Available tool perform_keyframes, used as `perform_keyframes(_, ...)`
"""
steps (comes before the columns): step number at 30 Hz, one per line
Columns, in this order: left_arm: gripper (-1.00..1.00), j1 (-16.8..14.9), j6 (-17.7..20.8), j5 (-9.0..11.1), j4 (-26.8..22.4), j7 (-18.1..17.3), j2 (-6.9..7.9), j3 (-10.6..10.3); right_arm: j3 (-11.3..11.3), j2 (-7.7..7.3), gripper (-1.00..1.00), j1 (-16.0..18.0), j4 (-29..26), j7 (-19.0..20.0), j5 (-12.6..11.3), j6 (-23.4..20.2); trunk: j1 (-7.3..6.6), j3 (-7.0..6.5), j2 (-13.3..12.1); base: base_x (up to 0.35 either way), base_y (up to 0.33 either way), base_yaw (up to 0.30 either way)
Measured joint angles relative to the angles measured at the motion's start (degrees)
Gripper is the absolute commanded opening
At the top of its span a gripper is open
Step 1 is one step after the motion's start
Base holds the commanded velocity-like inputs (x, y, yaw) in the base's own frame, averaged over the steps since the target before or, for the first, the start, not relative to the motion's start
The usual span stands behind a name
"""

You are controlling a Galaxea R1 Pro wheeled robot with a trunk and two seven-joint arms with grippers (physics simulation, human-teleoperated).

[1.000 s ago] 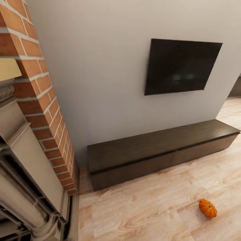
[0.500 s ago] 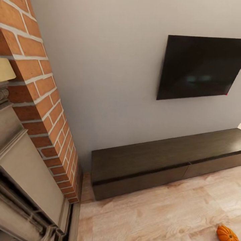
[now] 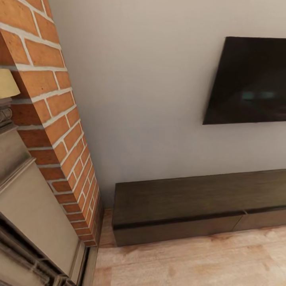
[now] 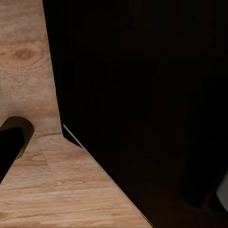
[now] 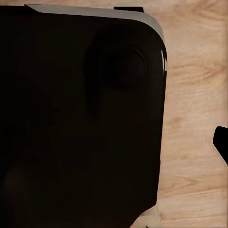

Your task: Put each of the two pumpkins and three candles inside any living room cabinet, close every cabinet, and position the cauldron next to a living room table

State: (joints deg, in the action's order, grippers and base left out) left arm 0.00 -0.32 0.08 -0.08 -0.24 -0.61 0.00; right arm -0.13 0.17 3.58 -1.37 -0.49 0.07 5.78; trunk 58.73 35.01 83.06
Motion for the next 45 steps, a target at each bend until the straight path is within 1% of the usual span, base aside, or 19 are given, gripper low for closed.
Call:
perform_keyframes(4, 1.0, 0.0, 0.0, 0.0, 0.0, 0.04, 0.0, 0.0, 0.04, -0.01, 1.0, 0.0, 0.0, 0.01, 0.01, 0.01, 0.0, 0.0, 0.0, 0.038, -0.187, 0.005)
perform_keyframes(15, 1.0, 0.0, 0.0, -0.06, 0.0, 0.15, -0.01, 0.0, 0.2, -0.01, 1.0, 0.0, 0.0, 0.02, 0.19, 0.03, -0.01, 0.01, 0.0, 0.116, -0.311, 0.009)
perform_keyframes(22, 1.0, 0.0, 0.0, -0.09, 0.0, 0.19, 0.0, 0.0, 0.14, 0.05, 1.0, 0.01, 0.01, -0.05, 0.13, 0.09, -0.01, 0.26, 0.0, 0.143, -0.321, 0.218)
perform_keyframes(31, 1.0, -0.01, 0.03, 0.0, -0.56, 0.09, -0.2, -0.01, -0.04, -0.25, 1.0, 0.0, 0.0, 0.26, 0.01, -0.03, 0.0, 0.35, 0.0, 0.028, -0.063, 0.03)
perform_keyframes(32, 1.0, -0.01, 0.05, -0.03, -0.91, 0.07, -0.17, -0.03, 0.02, -0.25, 1.0, 0.0, 0.0, 0.26, 0.04, -0.05, 0.01, 0.35, 0.0, 0.001, -0.002, 0.001)
perform_keyframes(33, 1.0, -0.04, 0.25, -0.18, -3.21, 0.14, 0.27, -0.06, 0.15, -0.28, 1.0, 0.07, -0.28, 0.23, 0.21, -0.29, 0.01, 0.34, 0.0, 0.001, -0.001, 0.001)
perform_keyframes(34, 1.0, -0.22, 0.76, -0.5, -7.87, 0.23, 1.14, -0.17, 0.3, -0.35, 1.0, 0.21, -1.11, 0.17, 0.42, -0.89, 0.01, 0.33, 0.0, 0.0, 0.0, 0.0)
perform_keyframes(35, 1.0, -1.43, 11.97, -2.33, -16.98, -1.22, 1.64, -7.08, 0.81, -1.48, 1.0, 0.66, -6.66, -0.09, 7.24, -7.0, 0.0, 0.34, 0.0, 0.0, 0.0, 0.0)
perform_keyframes(36, 1.0, -8.56, 13.64, -2.66, -18.09, -2.38, 1.32, -9.23, 0.84, -1.58, 1.0, 0.59, -7.77, -0.11, 9.59, -7.57, 0.01, 0.33, -0.01, 0.0, 0.0, 0.0)
perform_keyframes(37, 1.0, -15.76, 15.76, -2.96, -19.66, -10.84, -0.39, -13.5, 0.81, -1.54, 1.0, 0.61, -8.86, -0.17, 18.03, -8.14, 0.01, 0.33, -0.01, 0.0, 0.0, 0.0)
perform_keyframes(38, 1.0, -18.8, 16.23, -3.03, -20.0, -13.45, -1.3, -13.89, 0.78, -1.54, 1.0, 0.61, -9.02, -0.19, 19.69, -8.21, 0.01, 0.33, -0.01, 0.0, 0.0, 0.0)
perform_keyframes(39, 1.0, -17.24, 16.53, -3.1, -20.12, -14.72, -1.56, -13.98, 0.78, -1.53, 1.0, 0.6, -9.09, -0.19, 20.33, -8.23, 0.01, 0.33, -0.01, 0.0, 0.0, 0.0)
perform_keyframes(40, 1.0, -17.13, 17.28, -3.16, -20.24, -17.17, -2.03, -14.2, 0.78, -1.52, 1.0, 0.61, -9.25, -0.2, 21.42, -8.28, 0.0, 0.35, -0.01, 0.0, 0.0, 0.0)
perform_keyframes(41, 1.0, -19.27, 18.14, -3.08, -20.38, -19.65, -2.5, -14.23, 0.79, -1.51, 1.0, 0.62, -9.5, -0.21, 22.38, -8.33, 0.0, 0.33, -0.01, 0.0, 0.0, 0.0)
perform_keyframes(42, 1.0, -20.7, 18.91, -3.1, -20.45, -22.13, -3.04, -14.32, 0.8, -1.5, 1.0, 0.63, -9.75, -0.21, 23.22, -8.36, 0.0, 0.33, -0.01, 0.0, 0.0, 0.0)
perform_keyframes(43, 1.0, -21.43, 19.24, -3.16, -20.46, -23.39, -3.35, -14.38, 0.79, -1.5, 1.0, 0.63, -9.86, -0.22, 23.63, -8.37, 0.01, 0.34, -0.01, 0.0, 0.0, 0.0)
perform_keyframes(44, 1.0, -22.76, 19.71, -3.12, -20.53, -25.72, -3.96, -14.4, 0.8, -1.5, 1.0, 0.63, -10.07, -0.22, 24.4, -8.38, 0.0, 0.33, -0.01, 0.0, 0.0, 0.0)
perform_keyframes(45, 1.0, -23.51, 19.88, -3.18, -20.55, -26.89, -4.23, -14.44, 0.8, -1.5, 1.0, 0.63, -10.25, -0.22, 25.19, -8.39, 0.01, 0.34, -0.01, 0.0, 0.0, 0.0)
